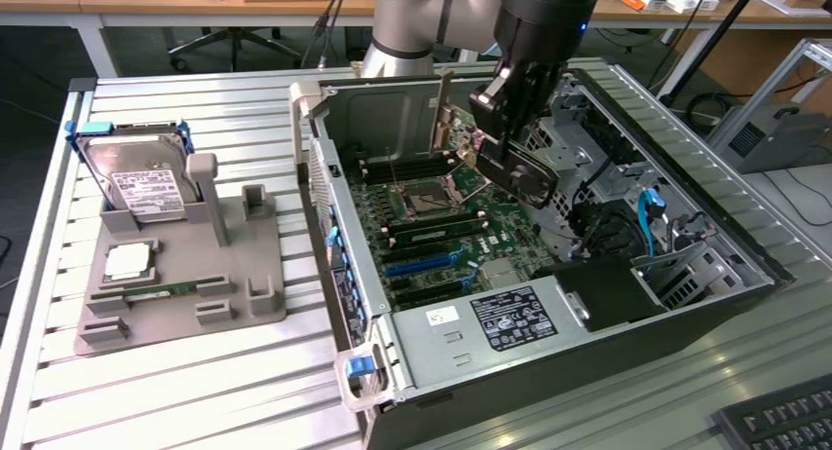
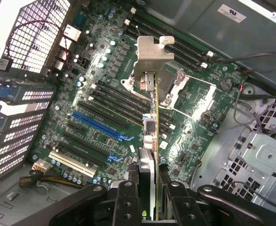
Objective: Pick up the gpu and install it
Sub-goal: 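Insert the gpu into the slot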
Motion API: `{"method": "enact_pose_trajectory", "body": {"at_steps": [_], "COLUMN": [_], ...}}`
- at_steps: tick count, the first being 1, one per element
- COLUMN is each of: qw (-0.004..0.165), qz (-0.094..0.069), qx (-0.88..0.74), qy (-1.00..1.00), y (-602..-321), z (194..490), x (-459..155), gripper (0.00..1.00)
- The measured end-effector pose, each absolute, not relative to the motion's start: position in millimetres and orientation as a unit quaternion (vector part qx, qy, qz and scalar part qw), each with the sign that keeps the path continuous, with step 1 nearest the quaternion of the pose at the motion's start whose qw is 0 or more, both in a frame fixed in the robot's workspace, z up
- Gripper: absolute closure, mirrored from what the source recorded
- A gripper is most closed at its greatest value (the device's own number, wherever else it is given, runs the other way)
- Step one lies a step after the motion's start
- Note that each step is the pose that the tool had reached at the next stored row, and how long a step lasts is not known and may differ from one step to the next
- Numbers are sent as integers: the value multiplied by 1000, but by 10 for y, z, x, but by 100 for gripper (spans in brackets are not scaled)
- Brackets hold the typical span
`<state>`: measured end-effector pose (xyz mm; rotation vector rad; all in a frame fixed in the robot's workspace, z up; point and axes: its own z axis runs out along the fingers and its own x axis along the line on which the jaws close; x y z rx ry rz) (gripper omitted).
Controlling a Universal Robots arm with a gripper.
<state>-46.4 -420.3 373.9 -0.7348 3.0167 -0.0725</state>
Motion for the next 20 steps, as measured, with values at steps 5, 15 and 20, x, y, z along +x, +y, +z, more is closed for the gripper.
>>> {"method": "enact_pose_trajectory", "body": {"at_steps": [5, 15, 20], "qw": [18, 18, 18], "qz": [-23, -23, -23], "qx": [-239, -245, -247], "qy": [971, 969, 968], "y": [-4203, -4203, -4203], "z": [3739, 3739, 3739], "x": [-464, -464, -464], "gripper": [73, 73, 73]}}
